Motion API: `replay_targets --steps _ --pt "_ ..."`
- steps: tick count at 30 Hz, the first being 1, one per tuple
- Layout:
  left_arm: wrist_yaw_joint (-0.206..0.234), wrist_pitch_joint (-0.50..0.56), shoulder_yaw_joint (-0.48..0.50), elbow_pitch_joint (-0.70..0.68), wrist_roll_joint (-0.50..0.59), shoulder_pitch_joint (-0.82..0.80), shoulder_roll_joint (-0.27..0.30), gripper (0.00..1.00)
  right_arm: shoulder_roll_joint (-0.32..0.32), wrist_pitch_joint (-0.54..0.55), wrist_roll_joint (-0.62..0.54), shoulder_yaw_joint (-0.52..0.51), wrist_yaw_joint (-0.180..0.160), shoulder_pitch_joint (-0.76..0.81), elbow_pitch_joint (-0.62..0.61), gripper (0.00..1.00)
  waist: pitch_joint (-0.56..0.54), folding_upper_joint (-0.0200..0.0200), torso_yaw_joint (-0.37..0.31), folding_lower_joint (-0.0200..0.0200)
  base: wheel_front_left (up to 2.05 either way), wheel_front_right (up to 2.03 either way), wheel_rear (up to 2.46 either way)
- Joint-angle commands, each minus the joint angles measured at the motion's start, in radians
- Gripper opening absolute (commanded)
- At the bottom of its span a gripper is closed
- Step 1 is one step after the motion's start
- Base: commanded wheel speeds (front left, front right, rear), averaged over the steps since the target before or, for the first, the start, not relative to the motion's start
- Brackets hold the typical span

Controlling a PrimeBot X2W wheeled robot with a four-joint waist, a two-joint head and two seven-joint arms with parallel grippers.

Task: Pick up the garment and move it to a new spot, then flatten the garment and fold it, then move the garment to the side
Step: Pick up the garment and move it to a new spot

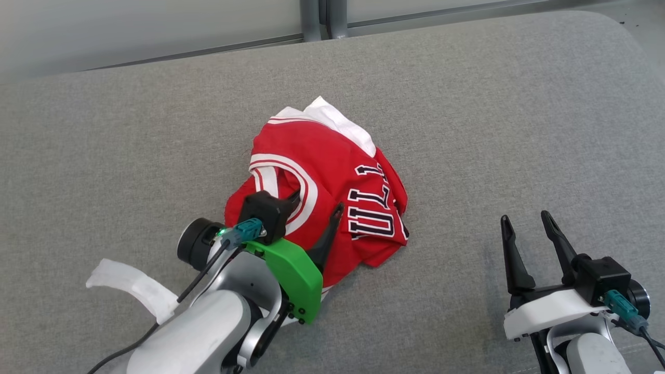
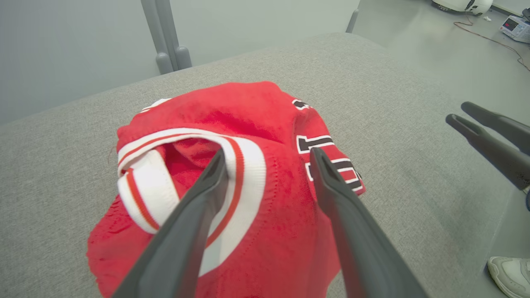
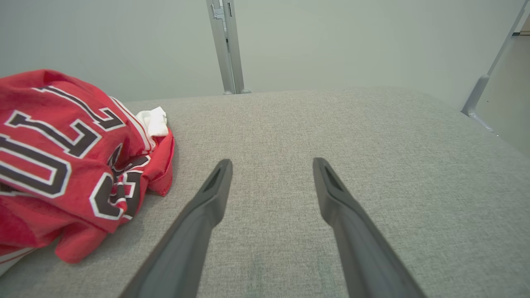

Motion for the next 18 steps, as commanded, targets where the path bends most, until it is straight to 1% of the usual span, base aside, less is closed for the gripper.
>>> replay_targets --steps 1,2,3,5,8,11,12,13,14,16,18 --pt "0.000 0.000 0.002 0.016 -0.006 0.007 0.002 0.48 -0.002 0.000 -0.002 0.003 0.000 -0.007 0.002 1.00 0.004 0.0082 -0.005 0.0000 0.00 0.00 0.00" --pt "-0.004 -0.004 0.003 0.027 -0.009 0.007 0.000 0.45 -0.002 0.000 -0.001 0.004 0.000 -0.009 0.003 1.00 0.005 0.0082 -0.008 0.0000 0.00 0.00 0.00" --pt "-0.008 -0.009 0.004 0.039 -0.011 0.006 -0.004 0.38 -0.002 0.000 0.000 0.004 0.000 -0.010 0.002 1.00 0.006 0.0082 -0.011 0.0000 0.00 0.00 0.00" --pt "-0.013 -0.017 0.005 0.057 -0.015 0.001 -0.009 0.00 -0.002 0.000 0.002 0.001 0.000 -0.011 0.001 1.00 0.008 0.0082 -0.016 0.0000 0.00 0.00 0.00" --pt "-0.023 -0.034 0.012 0.072 -0.014 -0.013 -0.012 0.00 -0.002 0.000 0.004 -0.002 0.000 -0.009 0.000 1.00 0.011 0.0082 -0.024 0.0000 0.00 0.00 0.00" --pt "-0.029 -0.043 0.024 0.037 -0.008 -0.044 -0.006 0.00 -0.002 0.000 0.007 -0.007 0.000 -0.005 -0.002 1.00 0.011 0.0082 -0.028 0.0000 0.00 0.00 0.00" --pt "-0.036 -0.031 0.038 -0.013 -0.006 -0.074 0.004 0.00 -0.002 0.000 0.008 -0.013 0.000 0.001 -0.003 1.00 0.011 0.0082 -0.028 0.0000 0.00 0.00 0.00" --pt "-0.036 -0.031 0.038 -0.013 -0.006 -0.074 0.004 0.00 -0.002 0.000 0.008 -0.013 0.000 0.001 -0.003 1.00 0.011 0.0082 -0.028 0.0000 0.00 0.00 0.00" --pt "-0.039 -0.023 0.049 -0.048 -0.013 -0.092 0.006 0.00 -0.002 0.000 0.009 -0.015 0.000 0.004 -0.003 1.00 0.010 0.0082 -0.026 0.0000 0.00 0.00 0.00" --pt "-0.045 0.001 0.073 -0.121 -0.003 -0.156 0.031 0.00 -0.002 0.000 0.012 -0.019 0.000 0.010 -0.001 1.00 0.008 0.0082 -0.021 0.0000 0.00 0.00 0.00" --pt "-0.052 0.030 0.111 -0.188 -0.019 -0.218 0.041 0.00 -0.002 0.000 0.020 -0.017 0.000 0.009 0.002 1.00 0.004 0.0082 -0.016 0.0000 0.00 0.00 0.00"
